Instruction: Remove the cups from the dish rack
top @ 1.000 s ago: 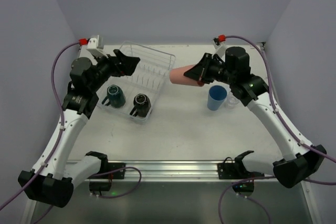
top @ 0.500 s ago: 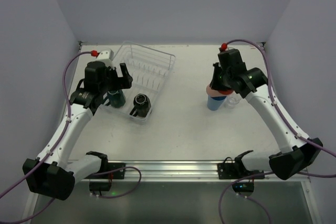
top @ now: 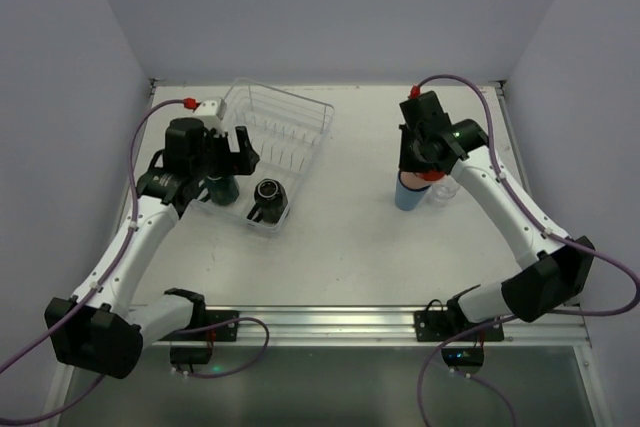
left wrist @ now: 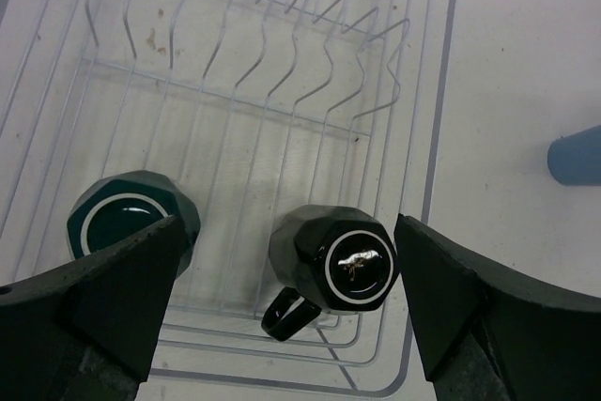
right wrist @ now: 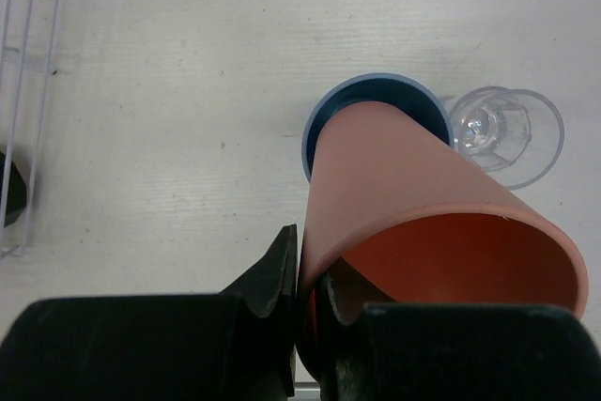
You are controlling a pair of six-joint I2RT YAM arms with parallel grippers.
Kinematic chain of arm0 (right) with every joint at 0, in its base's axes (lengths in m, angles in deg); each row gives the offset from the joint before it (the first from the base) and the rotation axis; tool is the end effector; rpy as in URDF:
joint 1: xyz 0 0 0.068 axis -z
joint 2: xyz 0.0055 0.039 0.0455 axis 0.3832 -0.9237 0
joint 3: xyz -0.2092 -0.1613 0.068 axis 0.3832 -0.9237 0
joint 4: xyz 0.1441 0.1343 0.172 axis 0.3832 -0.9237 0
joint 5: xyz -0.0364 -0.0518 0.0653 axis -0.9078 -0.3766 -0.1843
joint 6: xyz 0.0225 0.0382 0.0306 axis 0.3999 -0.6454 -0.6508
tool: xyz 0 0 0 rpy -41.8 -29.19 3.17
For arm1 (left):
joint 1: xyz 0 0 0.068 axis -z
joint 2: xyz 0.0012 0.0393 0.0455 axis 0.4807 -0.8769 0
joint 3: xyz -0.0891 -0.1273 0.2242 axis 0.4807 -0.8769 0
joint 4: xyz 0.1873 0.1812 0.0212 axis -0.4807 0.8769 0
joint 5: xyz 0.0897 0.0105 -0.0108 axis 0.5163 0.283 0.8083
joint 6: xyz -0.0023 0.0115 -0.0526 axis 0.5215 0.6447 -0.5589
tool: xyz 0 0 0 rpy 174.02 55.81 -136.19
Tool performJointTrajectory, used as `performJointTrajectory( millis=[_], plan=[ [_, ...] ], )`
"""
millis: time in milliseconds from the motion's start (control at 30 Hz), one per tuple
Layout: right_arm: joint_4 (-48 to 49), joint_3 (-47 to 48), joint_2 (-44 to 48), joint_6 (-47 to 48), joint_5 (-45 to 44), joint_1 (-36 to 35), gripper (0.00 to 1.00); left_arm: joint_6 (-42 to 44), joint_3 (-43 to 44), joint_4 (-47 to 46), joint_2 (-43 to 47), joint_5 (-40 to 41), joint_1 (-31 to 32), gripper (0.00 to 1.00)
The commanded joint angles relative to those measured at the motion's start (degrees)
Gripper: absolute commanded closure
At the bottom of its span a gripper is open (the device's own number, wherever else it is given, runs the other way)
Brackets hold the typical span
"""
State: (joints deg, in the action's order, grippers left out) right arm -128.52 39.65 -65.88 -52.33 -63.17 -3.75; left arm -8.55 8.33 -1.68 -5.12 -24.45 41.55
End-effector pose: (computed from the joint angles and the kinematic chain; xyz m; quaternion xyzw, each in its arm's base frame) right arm 0.2578 0.1173 0.3589 0.0403 0.9436 0.0270 0.3275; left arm 0.2377 -0.0580 0.3279 -0.0087 0.8702 -0.1727 0.4613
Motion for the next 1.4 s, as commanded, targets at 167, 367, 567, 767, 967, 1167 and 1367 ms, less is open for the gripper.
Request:
performJointTrajectory(
  millis=[167,367,567,767,967,1167,1367],
  plan=[
    [-0.4,3.9,-5.7,2.1,-2.6,0.5,1.0,3.9,1.3,3.4,-3.6,-2.7,2.6,0.04],
    [-2.0,5.5,-8.1,3.3,-0.7,1.9,0.81,7.9,2.3,6.7,-6.6,-4.1,3.1,0.04],
    [-2.3,5.1,-8.7,5.1,1.4,3.1,0.56,12.7,0.9,7.7,-5.9,-7.3,3.1,0.06],
    [-2.2,6.1,-7.9,5.6,3.5,3.2,0.46,15.8,0.3,7.8,-4.7,-9.1,3.7,0.1],
    [-1.0,5.8,-5.1,5.9,7.9,2.6,0.45,18.9,-0.1,8.1,-6.3,-11.1,5.4,0.09],
    [0.3,2.9,-1.8,6.4,9.2,1.5,0.44,19.4,-1.1,7.9,-7.7,-9.8,6.2,0.09],
    [2.0,0.3,1.1,6.3,11.3,0.9,0.44,19.3,-1.6,7.9,-9.7,-8.6,6.8,0.1]
  ],
)
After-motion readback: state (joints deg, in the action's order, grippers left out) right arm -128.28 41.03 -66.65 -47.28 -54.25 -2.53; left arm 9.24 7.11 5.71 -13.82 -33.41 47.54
